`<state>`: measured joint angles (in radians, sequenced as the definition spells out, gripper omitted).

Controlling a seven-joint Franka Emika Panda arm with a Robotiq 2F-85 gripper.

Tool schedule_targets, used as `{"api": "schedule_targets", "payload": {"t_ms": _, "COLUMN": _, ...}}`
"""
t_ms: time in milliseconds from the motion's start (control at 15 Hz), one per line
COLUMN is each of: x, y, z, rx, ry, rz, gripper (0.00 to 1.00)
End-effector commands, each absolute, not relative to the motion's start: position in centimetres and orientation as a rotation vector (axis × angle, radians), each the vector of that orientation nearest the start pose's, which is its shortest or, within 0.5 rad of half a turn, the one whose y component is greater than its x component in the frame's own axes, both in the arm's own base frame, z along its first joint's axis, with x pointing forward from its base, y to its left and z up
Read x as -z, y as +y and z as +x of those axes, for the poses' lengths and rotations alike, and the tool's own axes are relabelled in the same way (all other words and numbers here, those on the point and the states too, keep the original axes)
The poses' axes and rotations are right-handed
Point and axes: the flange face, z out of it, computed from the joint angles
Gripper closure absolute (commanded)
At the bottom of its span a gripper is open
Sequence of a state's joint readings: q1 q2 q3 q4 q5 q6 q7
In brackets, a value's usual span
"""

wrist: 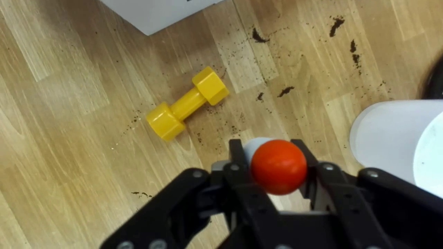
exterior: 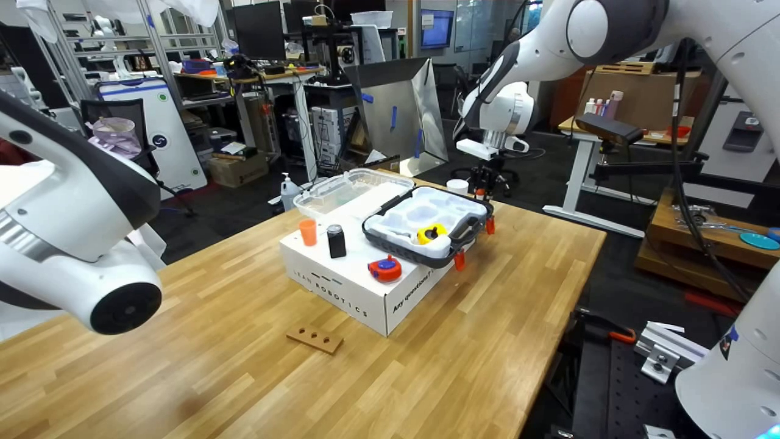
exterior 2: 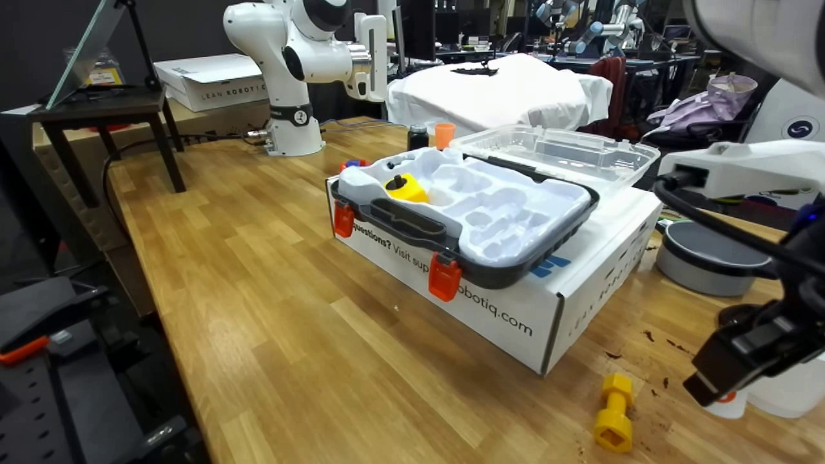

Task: Move the seasoning bottle to the right

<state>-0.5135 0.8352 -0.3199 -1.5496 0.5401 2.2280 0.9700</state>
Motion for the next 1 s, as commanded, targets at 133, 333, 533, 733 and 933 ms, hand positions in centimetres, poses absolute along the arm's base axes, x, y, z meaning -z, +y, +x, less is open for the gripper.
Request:
{"api": "schedule_targets", "payload": {"t_ms": 133, "x": -15.4, "y": -49.5, "z": 49.8, "rx": -0.247, "ry": 2.561, "rz": -1.462, "gripper": 0.88}}
{"api": "schedule_targets", "payload": {"t_ms": 333, "x": -14.8, "y": -49.8, "z": 49.9, "rx": -0.273, "ry": 2.563, "rz": -1.454, "gripper": 0.88}}
{"api": "schedule_targets", "payload": {"t_ms": 533, "x": -14.3, "y": -49.9, "z": 50.1, "rx": -0.309, "ry": 2.562, "rz": -1.449, "gripper": 0.88}}
{"api": "schedule_targets", "payload": {"t_ms": 733, "x": -14.0, "y": -50.0, "z": 50.3, "rx": -0.335, "ry": 2.563, "rz": -1.444, "gripper": 0.88}}
{"api": "schedule_targets", "payload": {"t_ms": 933, "x": -14.0, "y": -50.1, "z": 50.6, "rx": -0.342, "ry": 2.56, "rz": -1.452, "gripper": 0.45}}
